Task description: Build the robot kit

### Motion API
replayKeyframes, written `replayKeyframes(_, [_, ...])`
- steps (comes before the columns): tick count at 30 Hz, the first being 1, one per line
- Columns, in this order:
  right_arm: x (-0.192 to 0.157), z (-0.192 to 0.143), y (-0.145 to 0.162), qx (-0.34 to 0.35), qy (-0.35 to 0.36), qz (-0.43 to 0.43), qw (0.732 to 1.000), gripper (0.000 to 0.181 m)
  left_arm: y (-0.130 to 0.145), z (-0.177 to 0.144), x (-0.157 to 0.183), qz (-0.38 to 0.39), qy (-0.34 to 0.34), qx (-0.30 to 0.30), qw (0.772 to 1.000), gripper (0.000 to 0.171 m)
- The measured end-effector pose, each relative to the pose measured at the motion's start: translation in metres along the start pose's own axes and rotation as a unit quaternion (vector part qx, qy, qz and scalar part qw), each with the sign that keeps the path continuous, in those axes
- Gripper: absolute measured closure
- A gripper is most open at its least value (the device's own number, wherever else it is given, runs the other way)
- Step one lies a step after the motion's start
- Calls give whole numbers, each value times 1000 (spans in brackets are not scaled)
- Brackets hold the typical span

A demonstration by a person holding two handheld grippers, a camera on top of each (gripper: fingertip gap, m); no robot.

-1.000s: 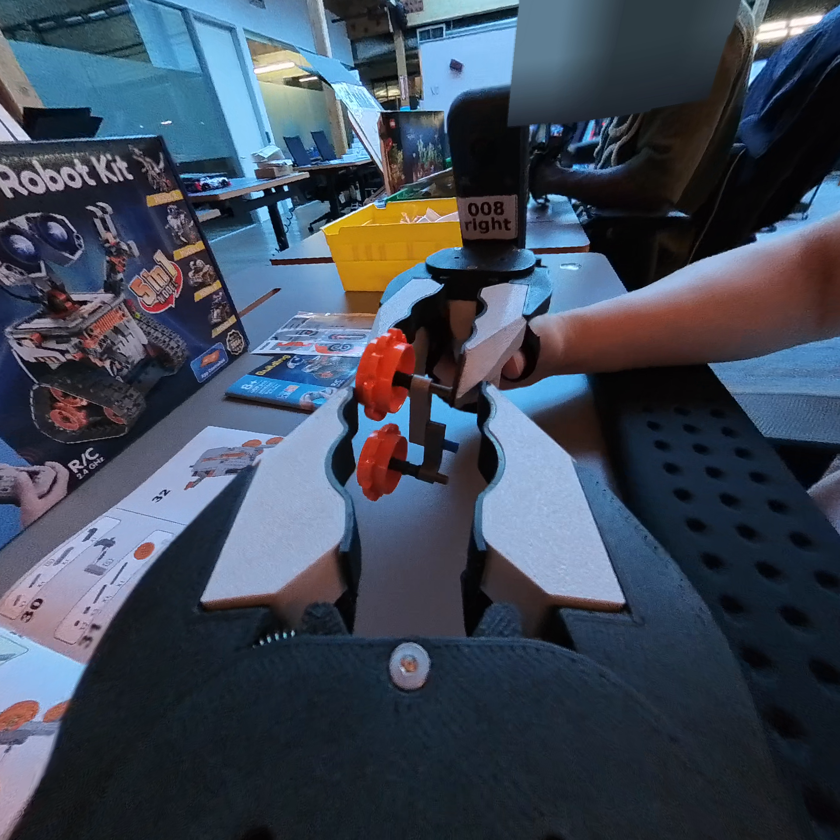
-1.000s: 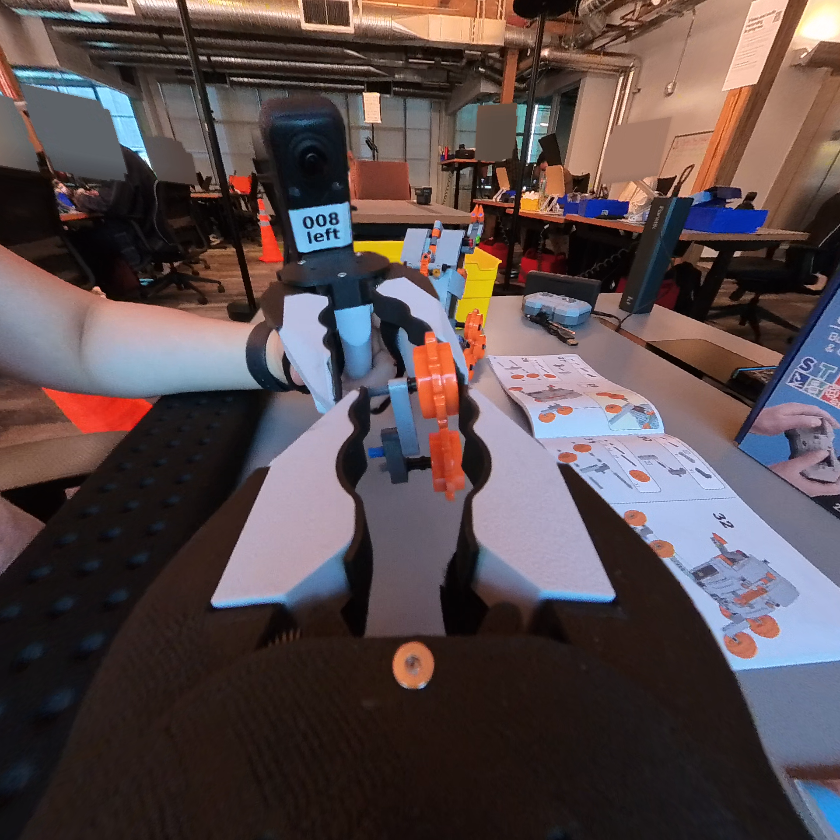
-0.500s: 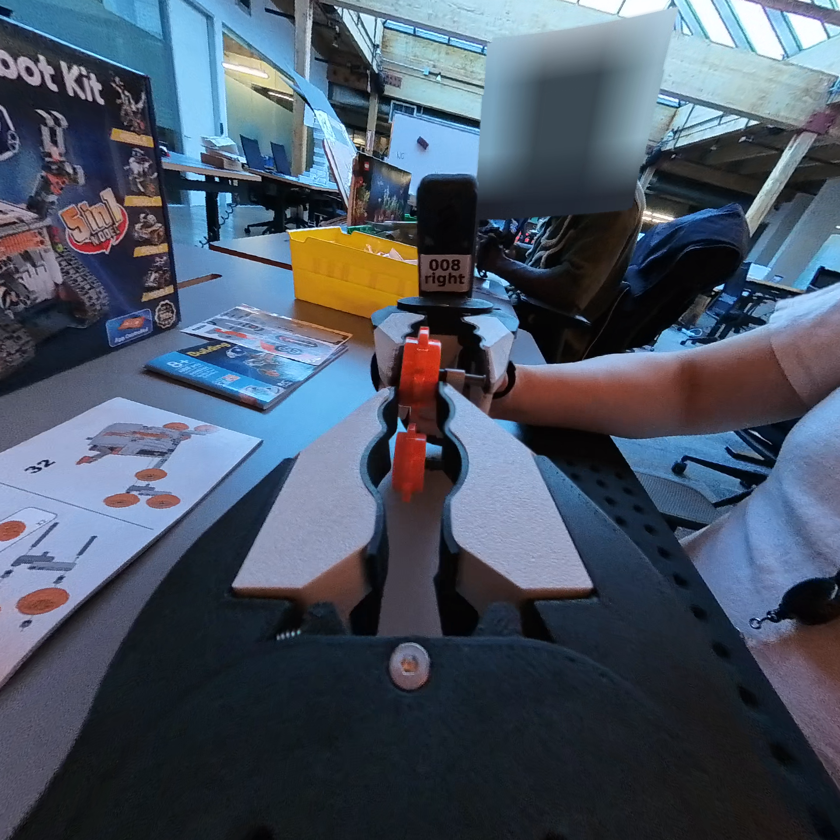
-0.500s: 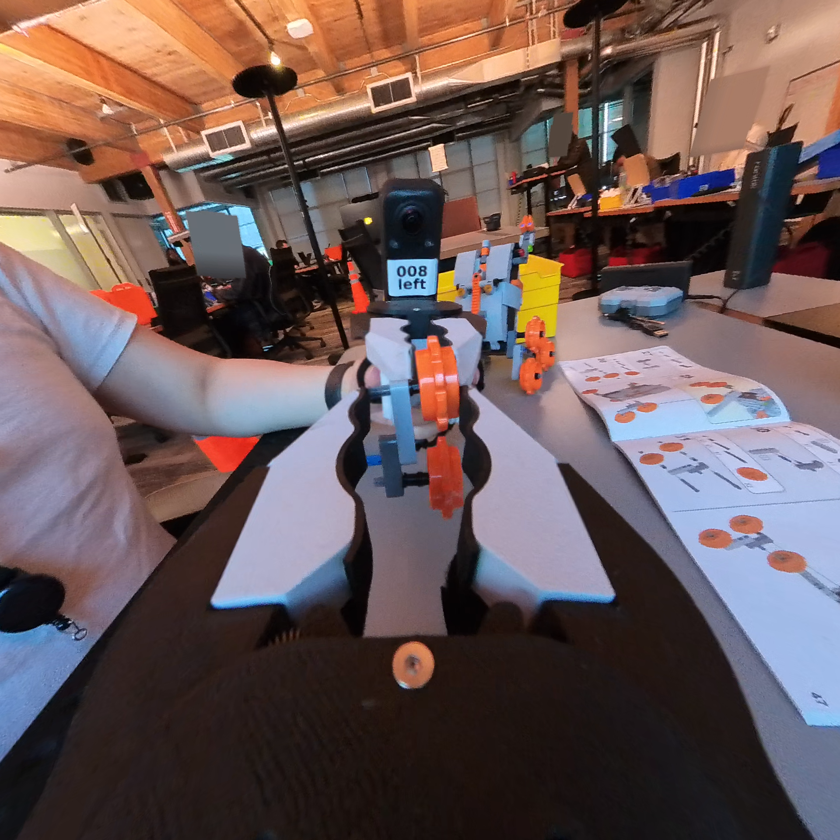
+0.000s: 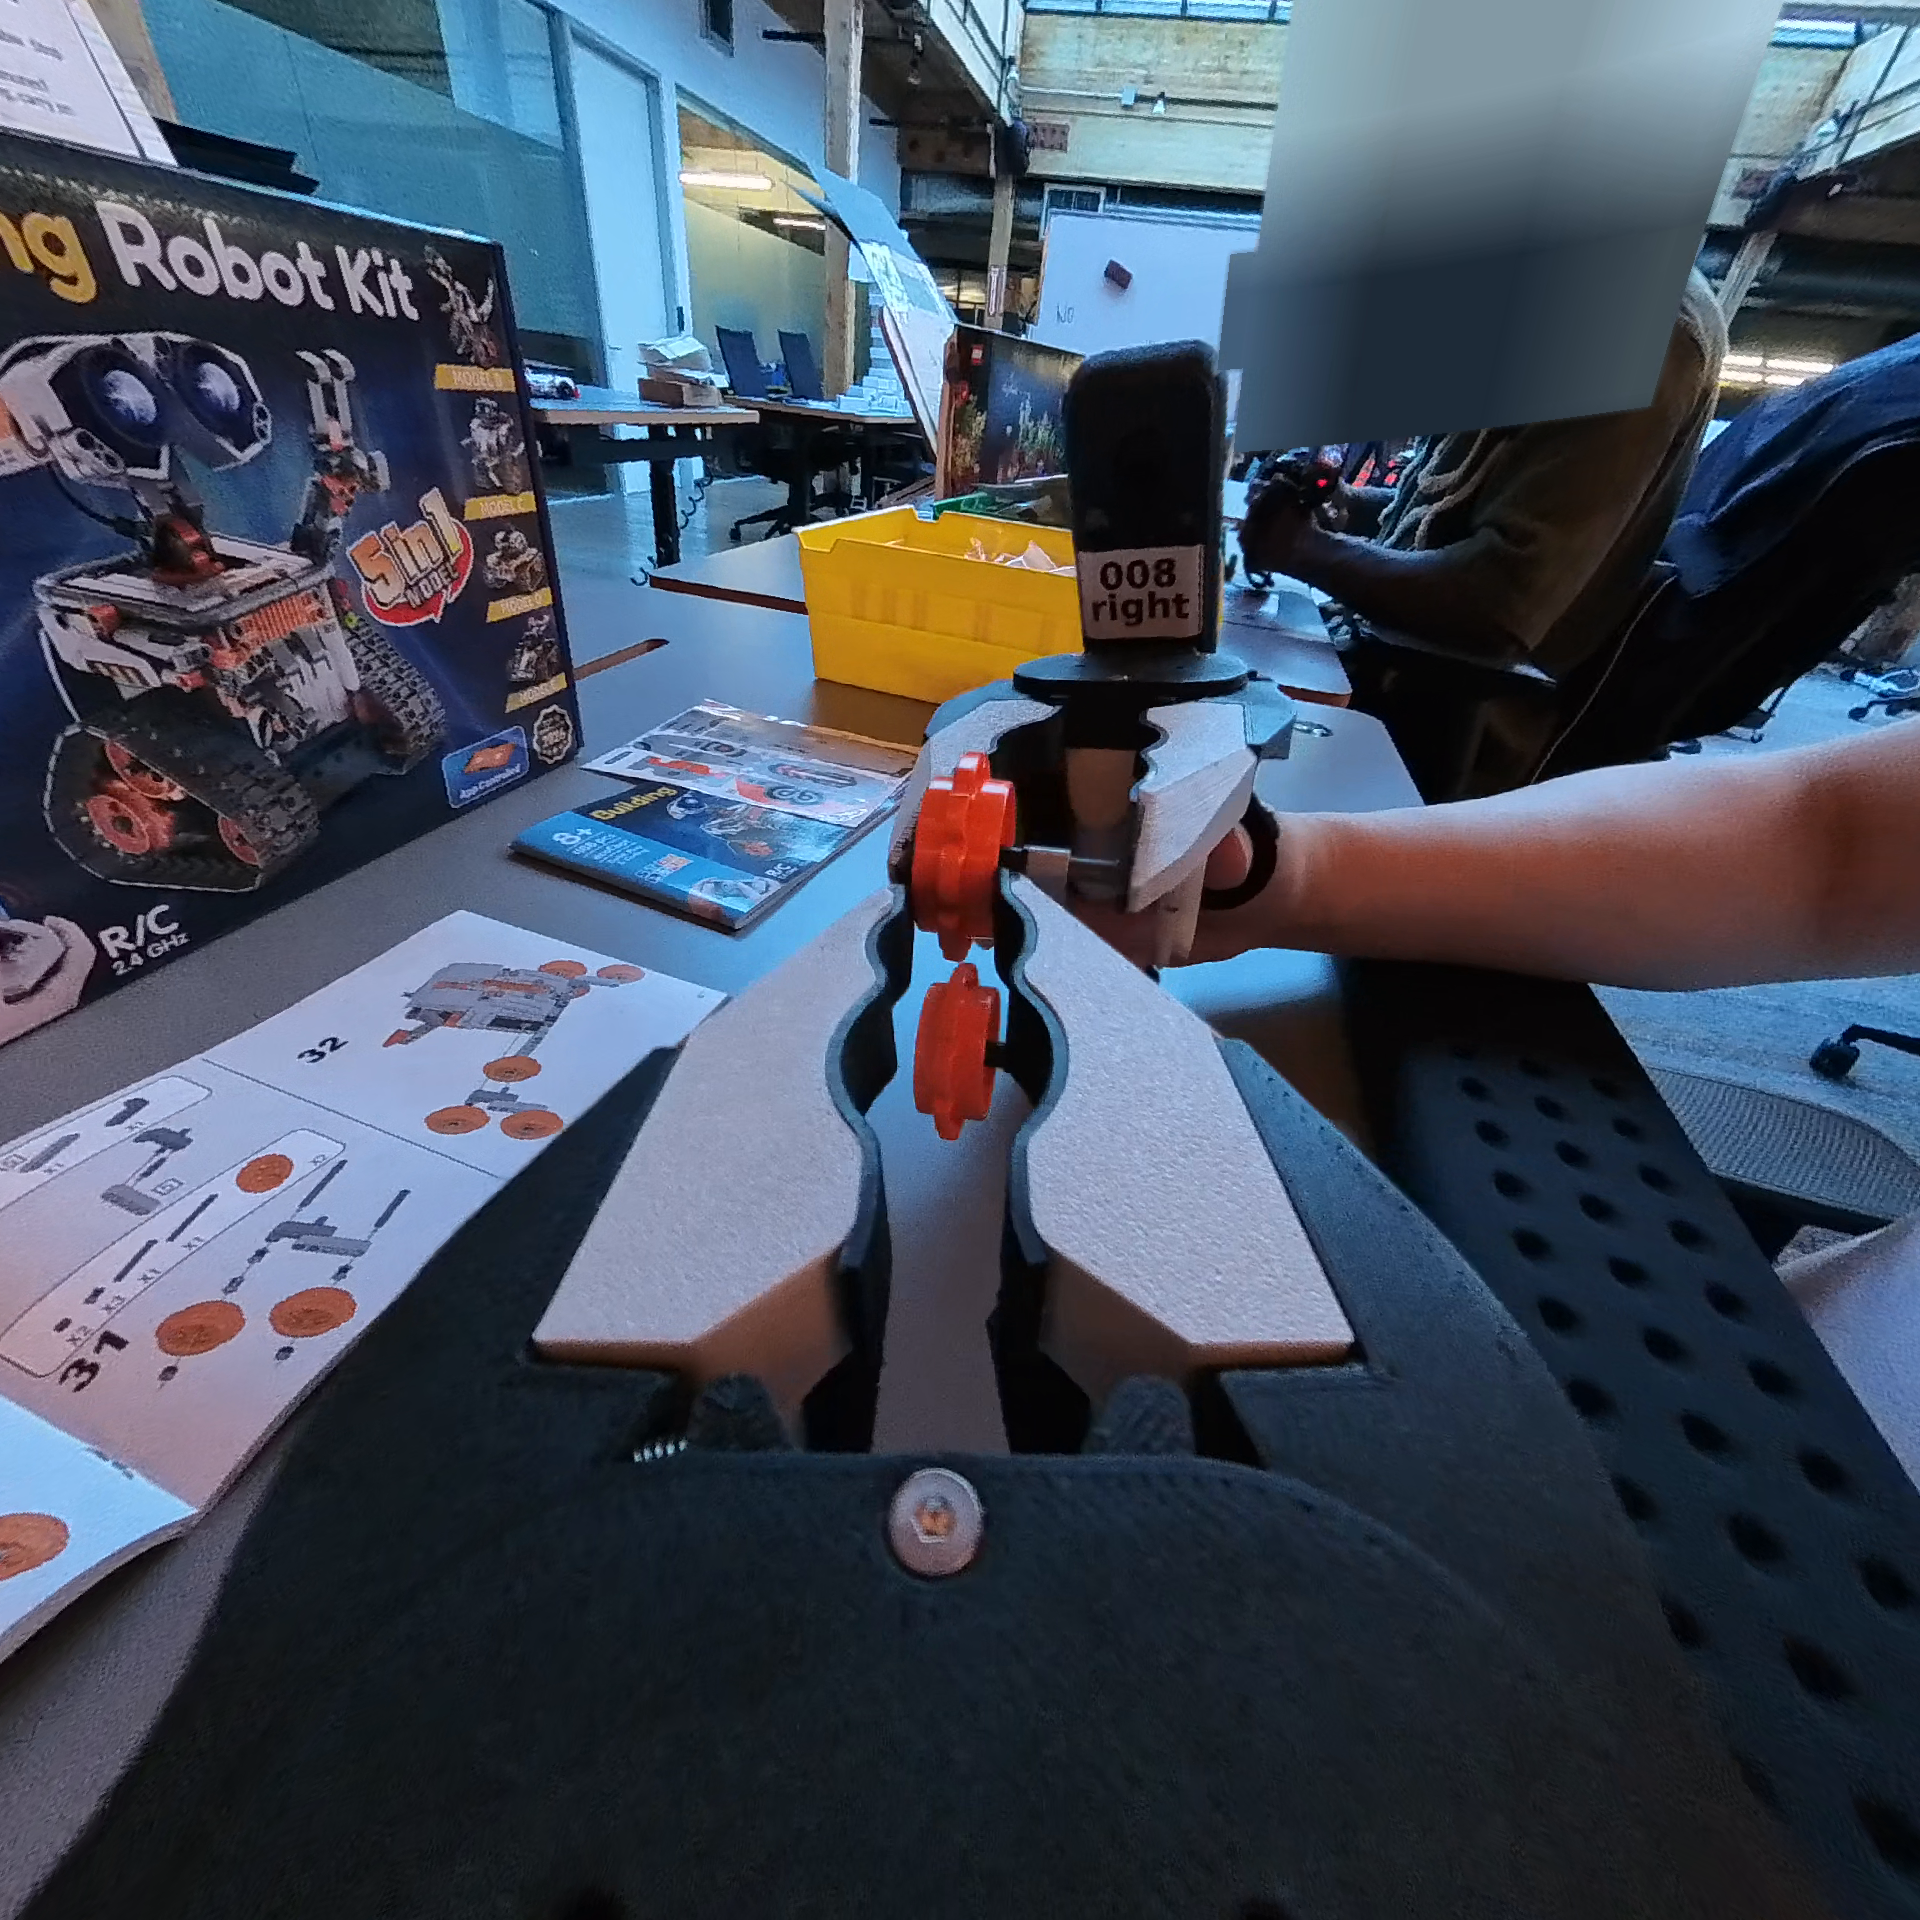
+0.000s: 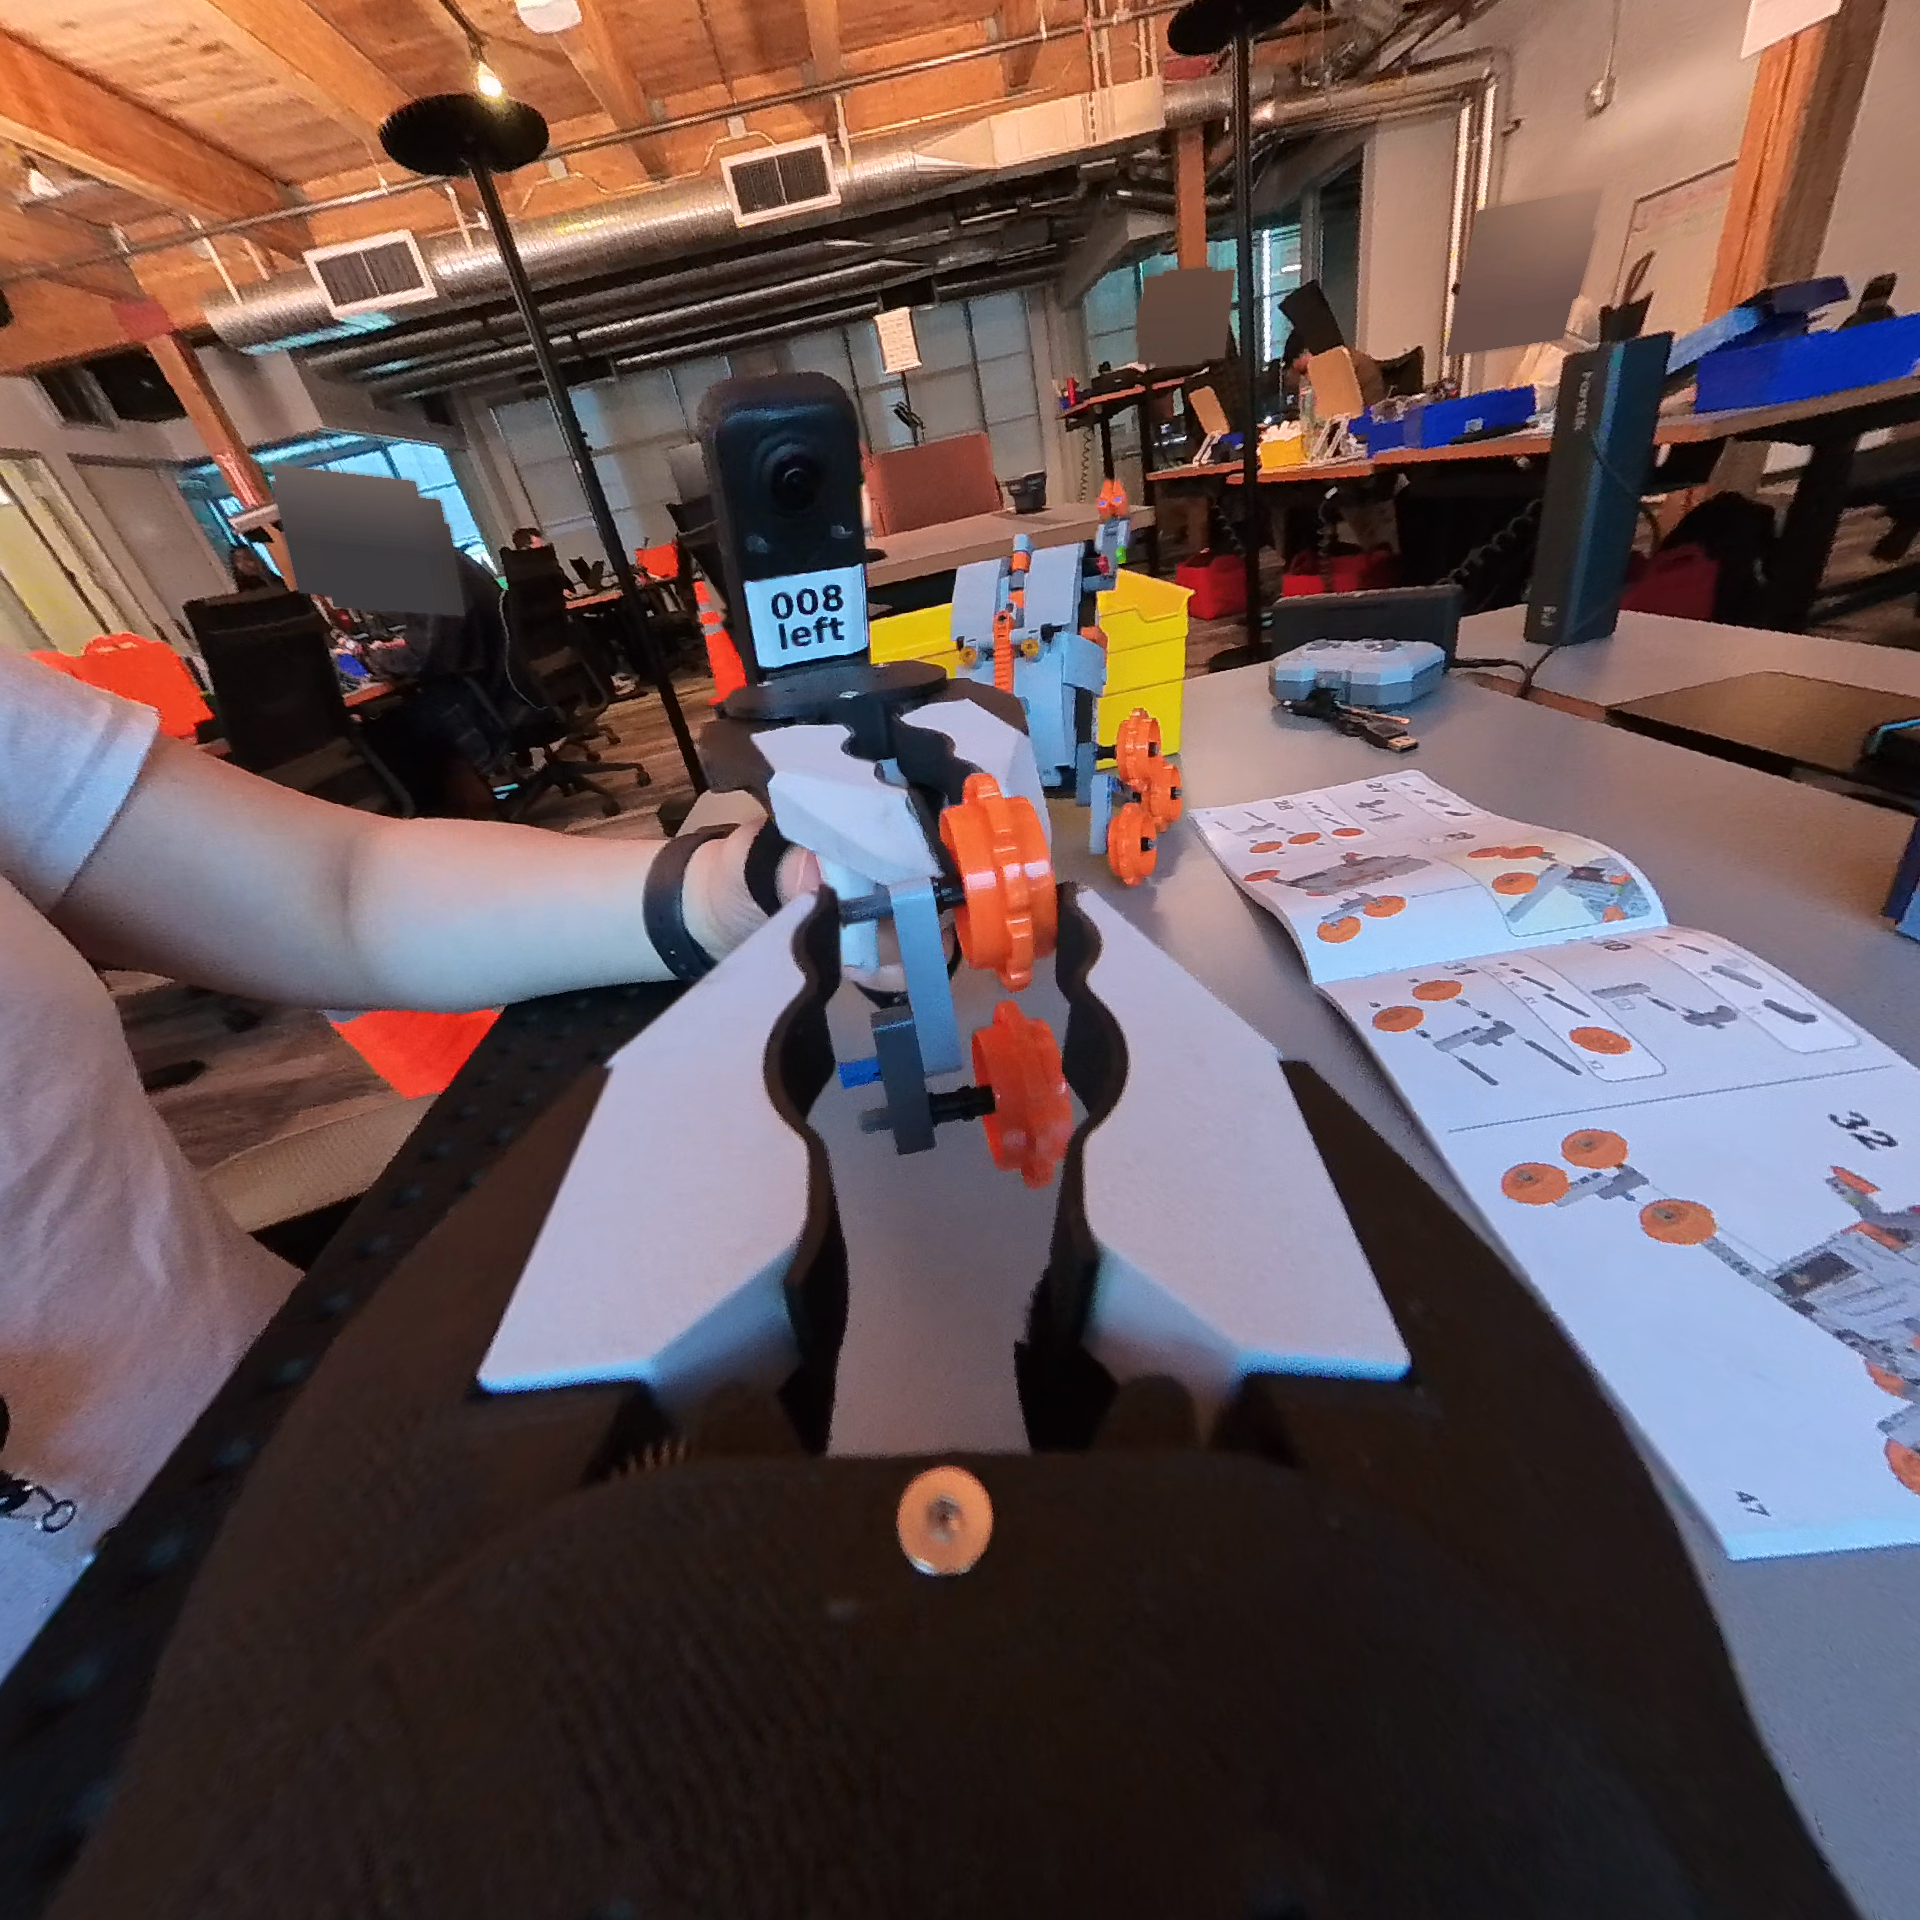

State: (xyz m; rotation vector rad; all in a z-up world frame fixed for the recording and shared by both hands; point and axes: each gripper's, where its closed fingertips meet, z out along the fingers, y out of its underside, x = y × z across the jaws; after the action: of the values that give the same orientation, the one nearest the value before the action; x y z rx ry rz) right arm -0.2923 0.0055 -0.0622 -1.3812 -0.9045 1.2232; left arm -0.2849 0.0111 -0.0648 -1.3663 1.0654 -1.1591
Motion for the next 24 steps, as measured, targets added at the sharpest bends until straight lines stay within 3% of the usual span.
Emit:
replayKeyframes(5, [-2, 0, -1, -6, -2, -4, 1000, 141, -1, -1, 2, -9, 11, 3, 1000, 159])
replayKeyframes(8, [-5, -1, -2, -9, -4, -18, 1000, 141, -3, -2, 6, -57, 51, 19, 997, 157])
replayKeyframes(12, [-3, -2, -4, -13, 3, -23, 1000, 141, -14, -5, 16, -117, 113, 54, 985, 130])
replayKeyframes(18, [-4, -3, -6, -10, 19, -40, 999, 141, -6, 6, 21, -11, 53, 17, 998, 123])
replayKeyframes(24, [-8, -3, -4, -17, 12, -52, 998, 141, -4, 5, 25, -8, 53, 6, 999, 124])
